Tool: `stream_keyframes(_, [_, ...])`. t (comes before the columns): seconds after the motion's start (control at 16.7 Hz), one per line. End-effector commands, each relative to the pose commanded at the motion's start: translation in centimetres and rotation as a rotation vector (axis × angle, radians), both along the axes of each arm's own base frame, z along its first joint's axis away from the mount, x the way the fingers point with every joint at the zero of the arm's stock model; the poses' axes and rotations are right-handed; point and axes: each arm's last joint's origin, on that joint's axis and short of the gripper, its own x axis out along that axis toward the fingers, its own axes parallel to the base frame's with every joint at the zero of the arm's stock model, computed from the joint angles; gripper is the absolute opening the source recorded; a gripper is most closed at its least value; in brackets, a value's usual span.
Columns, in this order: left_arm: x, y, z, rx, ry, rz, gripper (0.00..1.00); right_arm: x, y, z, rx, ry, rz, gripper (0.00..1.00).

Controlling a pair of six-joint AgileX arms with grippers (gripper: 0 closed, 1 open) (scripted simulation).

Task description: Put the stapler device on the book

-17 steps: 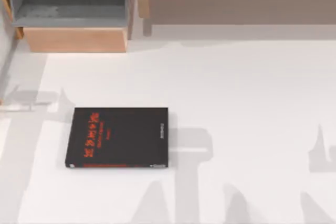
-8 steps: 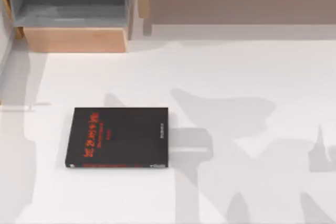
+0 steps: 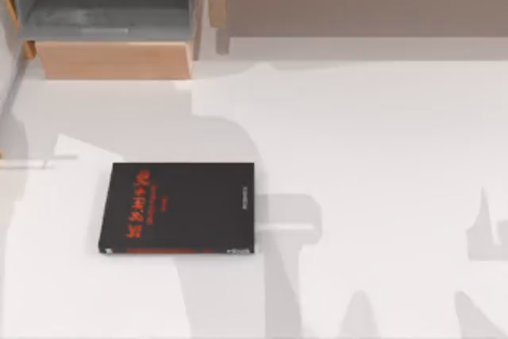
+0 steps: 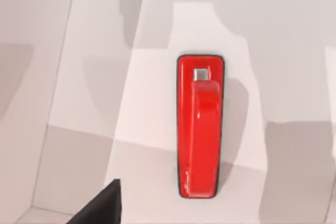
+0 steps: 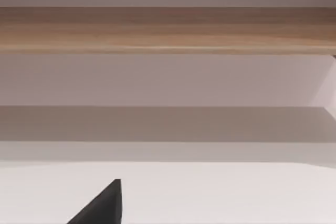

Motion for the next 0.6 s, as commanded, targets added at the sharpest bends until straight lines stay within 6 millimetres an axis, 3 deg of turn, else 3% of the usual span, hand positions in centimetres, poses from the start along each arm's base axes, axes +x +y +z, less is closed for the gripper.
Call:
stream_keyframes(0.18, [1.9,1.4,-5.4,-0.028,0.145,0.011,1.0,0.0,0.0,0.0,0.0,0.0,0.0,1.0])
stream_keyframes(0.3, [2.5,1.5,-7.5,-0.037,0.198,0.006,1.0,0.0,0.0,0.0,0.0,0.0,0.0,1.0])
stream_keyframes(0.6, [2.8,1.3,-8.6,-0.04,0.222,-0.002,1.0,0.0,0.0,0.0,0.0,0.0,0.0,1.0])
